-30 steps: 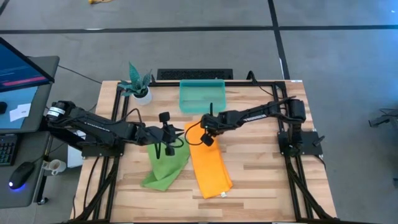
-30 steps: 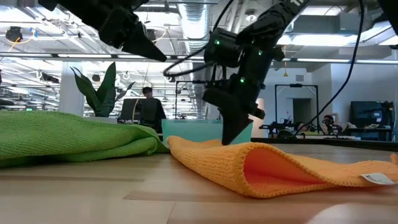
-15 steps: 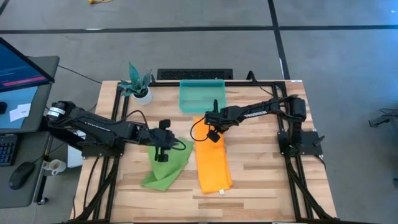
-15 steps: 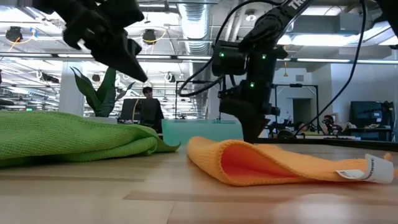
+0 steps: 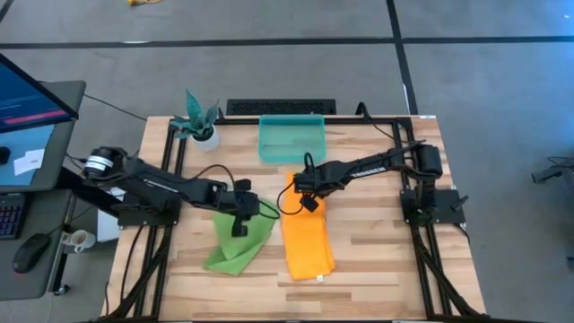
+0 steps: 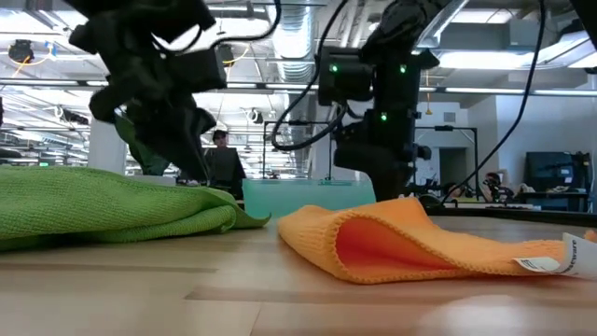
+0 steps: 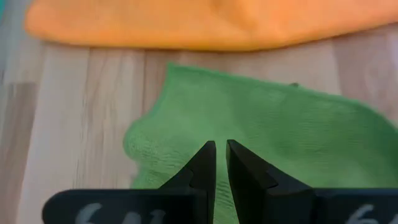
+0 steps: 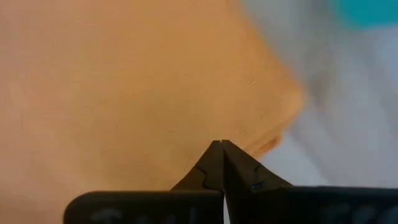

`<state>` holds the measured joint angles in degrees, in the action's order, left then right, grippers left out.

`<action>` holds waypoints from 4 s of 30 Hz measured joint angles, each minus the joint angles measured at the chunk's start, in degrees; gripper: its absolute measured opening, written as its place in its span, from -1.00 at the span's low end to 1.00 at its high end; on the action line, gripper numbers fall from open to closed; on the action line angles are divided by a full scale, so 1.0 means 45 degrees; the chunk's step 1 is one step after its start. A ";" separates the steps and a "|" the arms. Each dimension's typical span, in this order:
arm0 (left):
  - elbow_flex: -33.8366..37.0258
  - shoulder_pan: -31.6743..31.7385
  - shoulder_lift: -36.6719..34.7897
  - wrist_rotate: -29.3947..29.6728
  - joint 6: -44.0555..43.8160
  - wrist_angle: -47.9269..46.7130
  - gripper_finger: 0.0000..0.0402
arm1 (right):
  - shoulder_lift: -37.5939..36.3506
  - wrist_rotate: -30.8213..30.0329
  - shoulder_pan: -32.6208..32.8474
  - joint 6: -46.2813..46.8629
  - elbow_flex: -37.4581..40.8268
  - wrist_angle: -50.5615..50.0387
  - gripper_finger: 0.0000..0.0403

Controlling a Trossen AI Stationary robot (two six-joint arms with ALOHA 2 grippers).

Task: Roll microfiber towels into tight, uniform cylinder then place into a basket
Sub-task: Roll the orange microfiber cloth

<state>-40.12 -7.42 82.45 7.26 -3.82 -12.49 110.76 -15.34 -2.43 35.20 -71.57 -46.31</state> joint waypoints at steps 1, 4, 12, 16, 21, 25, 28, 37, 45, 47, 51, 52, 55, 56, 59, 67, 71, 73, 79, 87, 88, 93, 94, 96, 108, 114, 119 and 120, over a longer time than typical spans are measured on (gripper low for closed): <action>0.0000 0.0090 0.0098 0.0000 0.0002 -0.0016 -0.85 | 0.0000 -0.0317 0.0072 0.0065 -0.0090 -0.0161 -0.91; 0.0000 0.0386 0.0274 -0.0002 0.0017 -0.0071 -0.85 | 0.0000 -0.0734 0.0131 0.0077 -0.0368 -0.0545 -0.91; 0.0064 0.1107 0.0269 -0.0002 -0.0975 -0.1320 -0.85 | -0.0019 -0.1334 0.0364 0.0075 -0.0937 -0.2022 -0.90; 0.0454 0.1516 0.0266 -0.0386 -0.0974 -0.1389 -0.85 | -0.0027 -0.1315 0.0928 0.0072 -0.0995 -0.2735 -0.89; 0.0656 0.2169 0.0264 -0.0542 -0.1272 -0.1955 -0.85 | -0.0287 -0.1295 0.1881 0.0072 -0.0997 -0.3450 -0.90; 0.0656 0.2424 0.0264 -0.0009 -0.1732 -0.2448 -0.85 | -0.0865 -0.1277 0.2687 0.0077 -0.1002 -0.3323 -0.89; 0.0656 0.2428 0.0264 0.0918 -0.1800 -0.2701 -0.85 | -0.1331 -0.1277 0.3288 0.0077 -0.1002 -0.2909 -0.89; 0.0273 0.2048 0.0069 0.1420 -0.2243 -0.2659 -0.85 | -0.1802 -0.0441 0.4817 -0.0123 -0.1002 -0.1095 -0.90; -0.0515 0.0382 0.0074 0.2202 -0.2685 -0.0720 -0.85 | -0.1802 0.0394 0.5779 -0.0806 -0.0691 -0.0076 -0.89; -0.0559 -0.0047 0.0074 0.2080 -0.2291 0.0998 -0.85 | -0.1802 0.0397 0.6134 -0.0817 -0.0691 -0.0482 -0.89; -0.0573 -0.0742 0.0360 0.1227 -0.1780 0.4541 -0.85 | -0.1802 0.0191 0.6847 -0.0826 -0.0691 -0.1154 -0.89; -0.0573 -0.0883 0.0536 0.0999 -0.1780 0.5248 -0.85 | -0.1802 0.0047 0.7003 -0.0826 -0.0691 -0.1284 -0.89; -0.0583 -0.1247 0.1378 0.0401 -0.1233 0.6980 -0.85 | -0.1807 -0.0160 0.7341 -0.0830 -0.0691 -0.1434 -0.89; -0.0628 -0.1372 0.1737 0.0378 -0.0832 0.7344 -0.85 | -0.1807 -0.0233 0.7415 -0.0829 -0.0696 -0.1456 -0.89; -0.1258 -0.1620 0.2817 0.0620 0.0105 0.7447 -0.85 | -0.1807 -0.0286 0.7479 -0.0831 -0.0696 -0.1588 -0.89; -0.4330 -0.1946 0.5413 -0.0103 0.0987 0.5056 -0.85 | -0.1807 -0.0380 0.7450 -0.0725 -0.0700 -0.1913 -0.89; -0.5377 -0.2323 0.6376 -0.0272 0.1568 0.3908 -0.85 | -0.1810 -0.0612 0.7460 -0.0722 -0.0700 -0.2064 -0.89; -0.5622 -0.2499 0.6670 -0.0838 0.2062 0.3899 -0.85 | -0.1812 -0.0618 0.7457 -0.0554 -0.0700 -0.2200 -0.89; -0.5821 -0.2748 0.6952 -0.2618 0.2414 0.3800 -0.85 | -0.1812 -0.0650 0.7460 -0.0486 -0.0700 -0.2375 -0.89; -0.5814 -0.3001 0.7095 -0.2314 0.0712 0.2475 -0.85 | -0.1812 -0.0642 0.7455 -0.0253 -0.0700 -0.2370 -0.89; -0.5815 -0.3148 0.7169 -0.2206 0.0712 0.2406 -0.85 | -0.1812 -0.0640 0.7455 -0.0248 -0.0700 -0.2359 -0.89; -0.5848 -0.3666 0.7501 -0.1984 0.0770 0.2450 -0.85 | -0.1812 -0.0631 0.7450 -0.0248 -0.0700 -0.2208 -0.89; -0.5848 -0.3717 0.7501 -0.1979 0.0769 0.2397 -0.85 | -0.1812 -0.0631 0.7450 -0.0245 -0.0700 -0.2175 -0.89; -0.5865 -0.3811 0.7486 -0.1976 0.0679 0.2059 -0.85 | -0.1812 -0.0621 0.7450 -0.0244 -0.0700 -0.2187 -0.89; -0.5770 -0.4250 0.6537 -0.0168 0.1442 0.1047 -0.85 | -0.1812 -0.0616 0.7455 -0.0253 -0.0700 -0.2229 -0.89; -0.5780 -0.5165 0.5321 0.3248 0.1617 0.0159 -0.85 | -0.1812 -0.1245 0.7763 -0.0609 -0.1431 -0.2345 -0.89; -0.5799 -0.6484 0.4805 0.5765 0.1620 -0.0151 -0.85 | -0.1812 -0.3123 0.8818 -0.0836 -0.1992 -0.1891 -0.89; -0.5799 -0.6762 0.4810 0.6060 0.1620 -0.0160 -0.85 | -0.1812 -0.3551 0.9096 -0.0836 -0.1992 -0.1676 -0.89</action>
<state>-66.22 -37.85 104.09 34.53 3.46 -13.21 102.61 -31.32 38.50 31.44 -80.53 -53.85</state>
